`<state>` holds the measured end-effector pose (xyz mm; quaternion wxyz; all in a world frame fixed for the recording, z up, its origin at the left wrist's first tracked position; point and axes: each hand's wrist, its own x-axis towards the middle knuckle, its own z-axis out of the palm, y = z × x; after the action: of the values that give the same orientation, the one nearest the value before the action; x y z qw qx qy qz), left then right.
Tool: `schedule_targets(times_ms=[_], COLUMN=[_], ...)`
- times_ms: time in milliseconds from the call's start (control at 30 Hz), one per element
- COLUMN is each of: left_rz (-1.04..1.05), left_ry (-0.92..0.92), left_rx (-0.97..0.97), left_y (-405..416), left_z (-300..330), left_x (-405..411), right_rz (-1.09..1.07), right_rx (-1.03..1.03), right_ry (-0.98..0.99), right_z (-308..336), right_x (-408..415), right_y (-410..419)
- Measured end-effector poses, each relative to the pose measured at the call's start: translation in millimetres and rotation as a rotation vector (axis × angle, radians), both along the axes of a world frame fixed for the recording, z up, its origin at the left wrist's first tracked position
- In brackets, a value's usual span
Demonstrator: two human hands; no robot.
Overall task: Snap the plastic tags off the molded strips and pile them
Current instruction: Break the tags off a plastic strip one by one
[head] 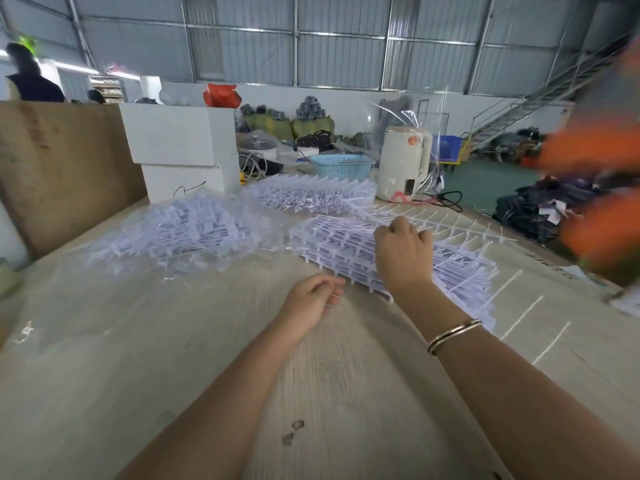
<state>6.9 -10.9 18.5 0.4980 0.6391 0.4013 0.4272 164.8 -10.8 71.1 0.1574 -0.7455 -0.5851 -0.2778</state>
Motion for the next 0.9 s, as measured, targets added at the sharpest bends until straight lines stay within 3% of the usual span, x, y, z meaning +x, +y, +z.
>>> schedule_targets(times_ms=[200,267,333,467,667,767,900], left_rz=[-0.148,-0.148,-0.151,-0.060,0.051,-0.097,-0.094], left_ry=[0.114,0.004,-0.175,-0.500,-0.087,0.045,0.179], left_rx=[0.015,-0.032,-0.164,-0.415,-0.286,-0.299,-0.251], left_y=[-12,-14,-15,-14,-12,-11,-7], left_z=[2,7,15,26,35,49,55], left_x=[5,6,8,5,-13,-21,-26], right_rz=[0.018,0.106,0.216,0.411,0.670,0.622,0.546], right_rx=[0.163,0.179,0.052,-0.275,-0.514,-0.410,-0.145], right_ry=[0.059,0.005,-0.036,0.163,0.415,0.551,0.474], right_z=[30,37,33,8,2,18,20], right_x=[21,8,-14,-52,-65,-60,-58], right_y=[-17,-29,-45,-73,-90,-86,-82])
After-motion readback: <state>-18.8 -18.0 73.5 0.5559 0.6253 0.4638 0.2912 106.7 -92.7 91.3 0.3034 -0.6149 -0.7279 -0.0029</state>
